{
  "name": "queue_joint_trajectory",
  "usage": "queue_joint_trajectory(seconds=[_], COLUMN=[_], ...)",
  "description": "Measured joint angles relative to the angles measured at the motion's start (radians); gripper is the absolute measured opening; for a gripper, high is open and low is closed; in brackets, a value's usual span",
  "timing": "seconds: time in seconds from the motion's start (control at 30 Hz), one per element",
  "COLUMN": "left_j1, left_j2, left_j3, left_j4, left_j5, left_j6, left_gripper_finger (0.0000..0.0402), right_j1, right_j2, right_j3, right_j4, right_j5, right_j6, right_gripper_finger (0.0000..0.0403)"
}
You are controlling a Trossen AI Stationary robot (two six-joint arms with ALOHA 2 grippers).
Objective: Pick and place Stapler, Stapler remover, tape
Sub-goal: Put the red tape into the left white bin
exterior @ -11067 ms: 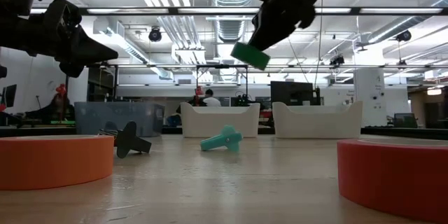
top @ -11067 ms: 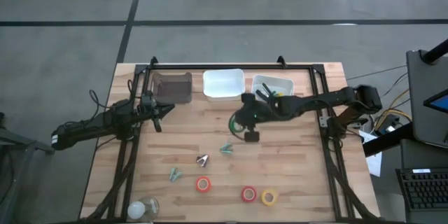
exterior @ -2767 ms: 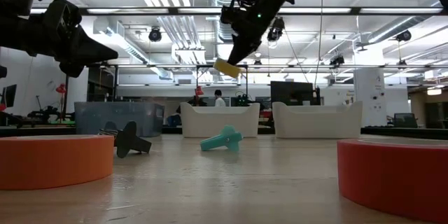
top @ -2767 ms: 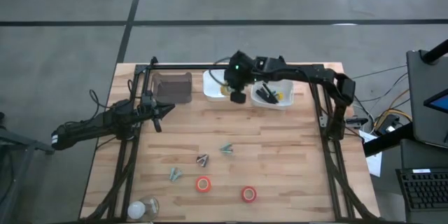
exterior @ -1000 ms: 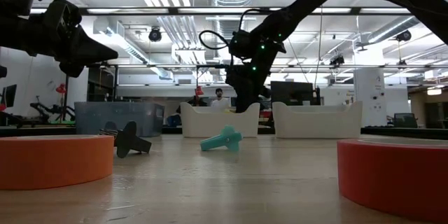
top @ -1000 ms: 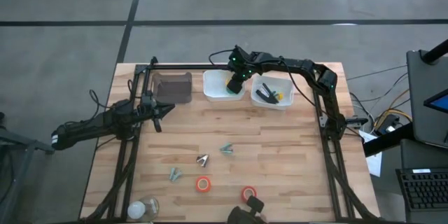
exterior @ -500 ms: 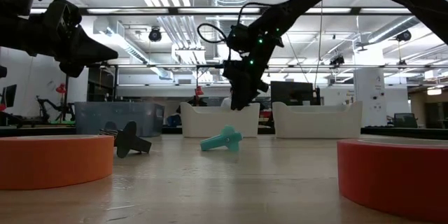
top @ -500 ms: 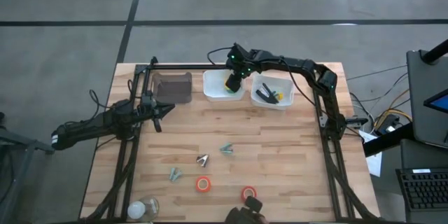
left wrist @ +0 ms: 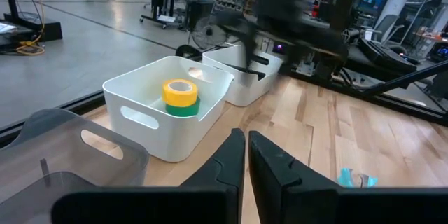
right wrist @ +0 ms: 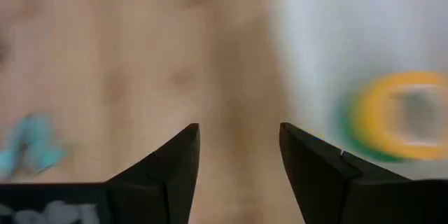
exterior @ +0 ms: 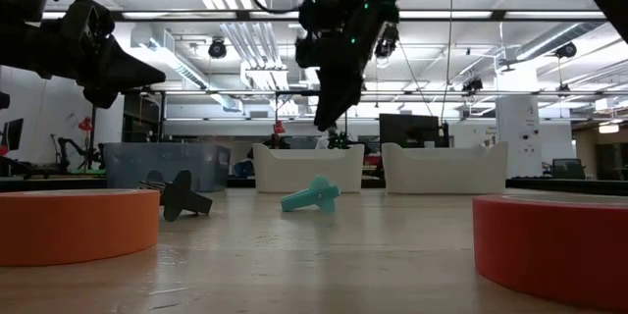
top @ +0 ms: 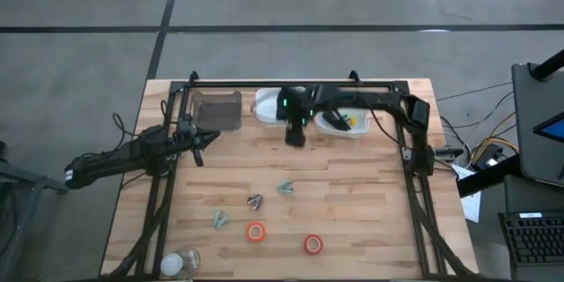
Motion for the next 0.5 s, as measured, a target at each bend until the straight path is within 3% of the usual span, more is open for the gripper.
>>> queue_joint_trajectory(seconds=[0.5], left_j1=[0.000], left_j2=[0.000], left_j3=[0.000], left_j4=[0.000], left_j5=[0.000], left_j6=[0.000], left_gripper_finger=[0.0026], right_j1=[0.511], right_j2=[-0.065], right_j3=[-0.188], right_j4=[0.031], right_j5=[-0.005], right_j6=[0.111], right_gripper_finger=[0.0177])
